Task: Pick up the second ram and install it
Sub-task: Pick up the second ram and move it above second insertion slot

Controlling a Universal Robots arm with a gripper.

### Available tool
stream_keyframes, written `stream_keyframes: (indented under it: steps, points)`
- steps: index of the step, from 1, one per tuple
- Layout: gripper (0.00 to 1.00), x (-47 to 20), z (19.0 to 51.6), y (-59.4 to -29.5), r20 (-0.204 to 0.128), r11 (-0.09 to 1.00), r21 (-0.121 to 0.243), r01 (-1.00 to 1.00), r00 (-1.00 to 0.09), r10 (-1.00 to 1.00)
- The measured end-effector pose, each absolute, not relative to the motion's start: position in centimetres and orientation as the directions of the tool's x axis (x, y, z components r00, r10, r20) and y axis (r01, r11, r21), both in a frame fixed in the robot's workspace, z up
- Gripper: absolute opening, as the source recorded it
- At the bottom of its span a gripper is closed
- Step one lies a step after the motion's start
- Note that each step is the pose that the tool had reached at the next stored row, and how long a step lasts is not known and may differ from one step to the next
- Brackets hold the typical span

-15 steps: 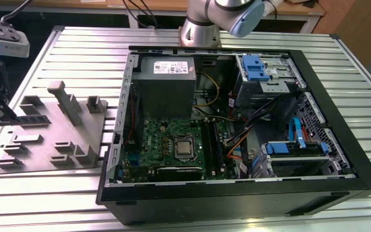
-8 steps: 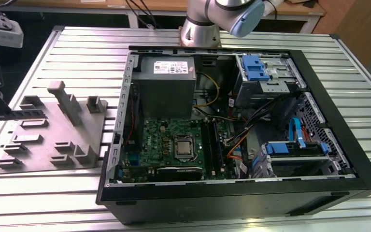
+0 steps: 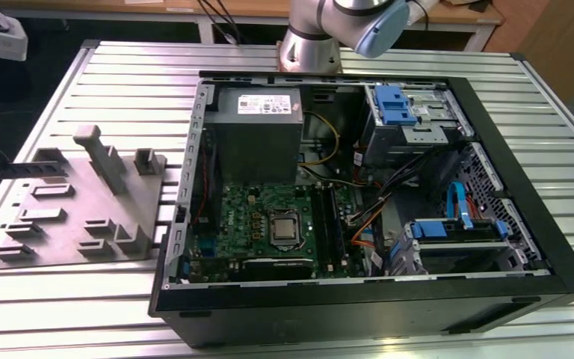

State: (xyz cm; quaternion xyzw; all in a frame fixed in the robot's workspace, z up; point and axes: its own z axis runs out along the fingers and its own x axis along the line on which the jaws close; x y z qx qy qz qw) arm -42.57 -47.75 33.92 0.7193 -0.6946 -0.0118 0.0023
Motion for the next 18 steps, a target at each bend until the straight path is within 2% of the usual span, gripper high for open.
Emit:
stream_keyframes:
  steps: [18]
  points:
    - [0.12, -42.6, 38.5, -47.7, -0.014, -0.035, 0.019, -0.999, 0.035, -0.999]
